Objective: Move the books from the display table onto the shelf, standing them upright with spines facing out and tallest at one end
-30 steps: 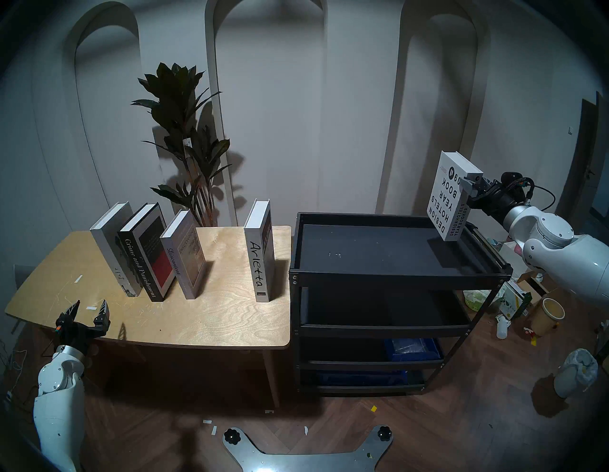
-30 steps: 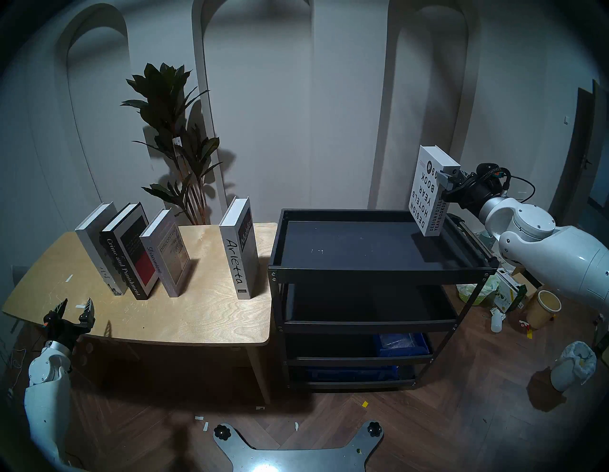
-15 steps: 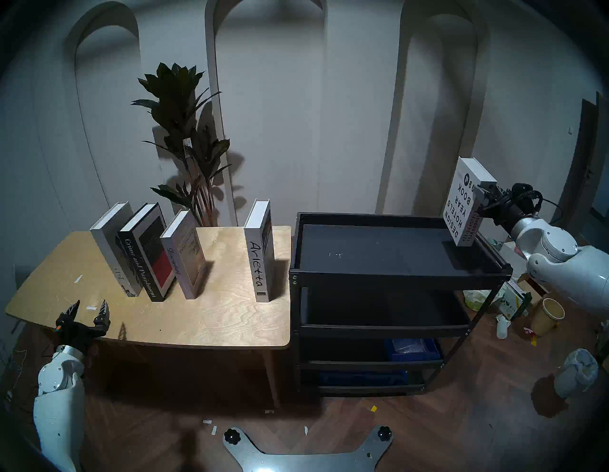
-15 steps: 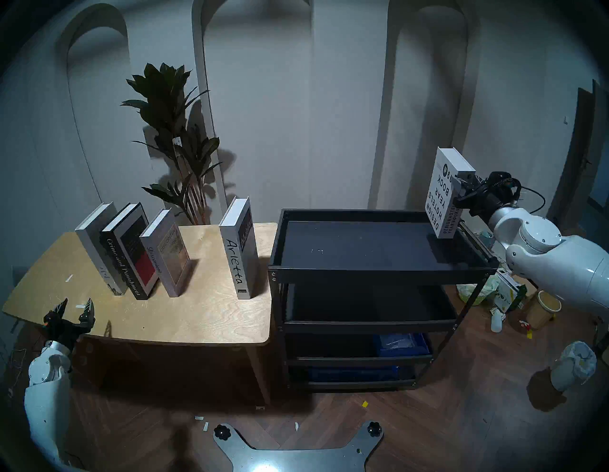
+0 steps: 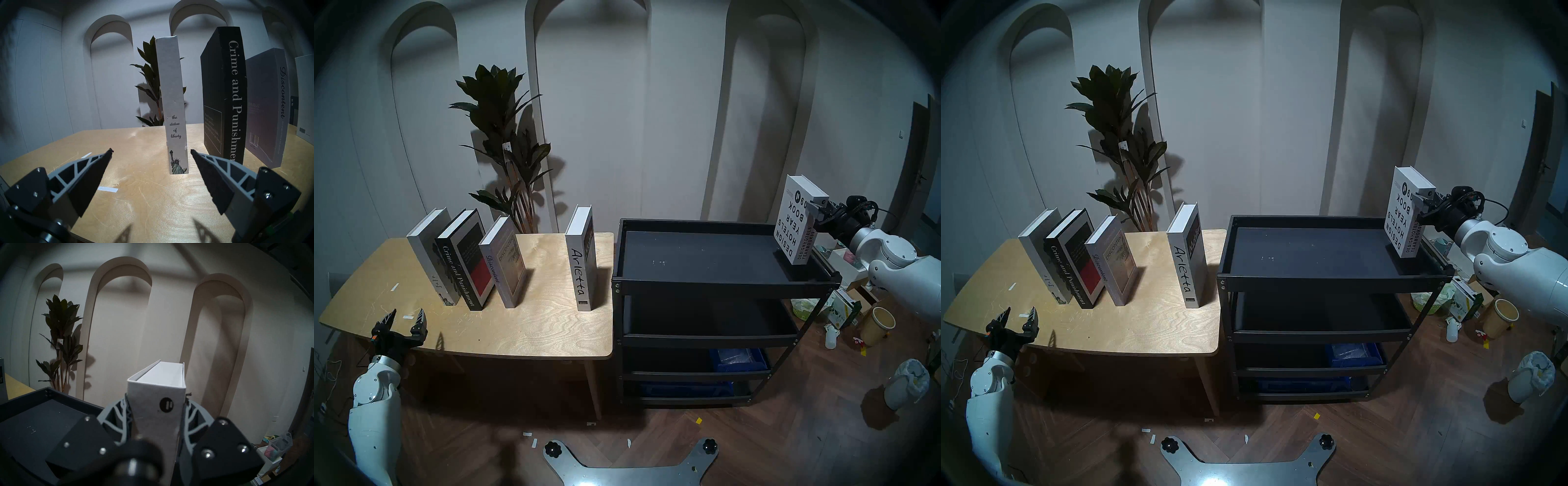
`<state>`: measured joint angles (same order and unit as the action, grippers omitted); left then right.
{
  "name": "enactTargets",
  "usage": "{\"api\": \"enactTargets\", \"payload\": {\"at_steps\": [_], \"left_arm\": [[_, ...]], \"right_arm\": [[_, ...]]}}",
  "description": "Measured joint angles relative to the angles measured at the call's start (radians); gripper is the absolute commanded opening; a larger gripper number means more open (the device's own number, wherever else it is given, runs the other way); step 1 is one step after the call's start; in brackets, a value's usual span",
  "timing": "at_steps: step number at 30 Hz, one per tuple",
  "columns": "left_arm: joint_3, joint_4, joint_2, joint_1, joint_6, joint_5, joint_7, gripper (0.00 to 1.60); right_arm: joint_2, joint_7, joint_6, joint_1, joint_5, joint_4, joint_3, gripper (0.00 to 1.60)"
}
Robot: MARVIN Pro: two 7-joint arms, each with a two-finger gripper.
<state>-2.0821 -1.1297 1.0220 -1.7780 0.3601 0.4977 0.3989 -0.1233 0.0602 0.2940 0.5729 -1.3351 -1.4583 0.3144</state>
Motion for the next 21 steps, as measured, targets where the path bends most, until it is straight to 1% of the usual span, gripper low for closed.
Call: {"api": "enactTargets", "payload": {"at_steps": [5,9,14,17,21], "left_arm": [[0.000,0.000,0.000,0.000,0.000,0.000,0.000,1.60],[0.000,0.000,0.000,0.000,0.000,-0.001,0.000,1.60],[-0.001,-0.001,0.000,0.000,0.000,-0.001,0.000,1.60],[-0.001,-0.001,0.000,0.000,0.000,-0.001,0.000,1.60],[-0.001,-0.001,0.000,0.000,0.000,-0.002,0.000,1.60]], "right_arm": [[0.002,0.082,-0.034,-0.004,-0.017,0.052,0.011,0.00],[0.004,0.113,-0.033,-0.003,-0.036,0.080,0.011,0.00],[0.001,0.129,0.027,0.012,-0.070,0.120,0.003,0.00],[-0.012,0.138,0.076,0.029,-0.084,0.156,-0.008,0.00],[-0.039,0.150,0.114,0.048,-0.094,0.199,-0.024,0.00]]}}
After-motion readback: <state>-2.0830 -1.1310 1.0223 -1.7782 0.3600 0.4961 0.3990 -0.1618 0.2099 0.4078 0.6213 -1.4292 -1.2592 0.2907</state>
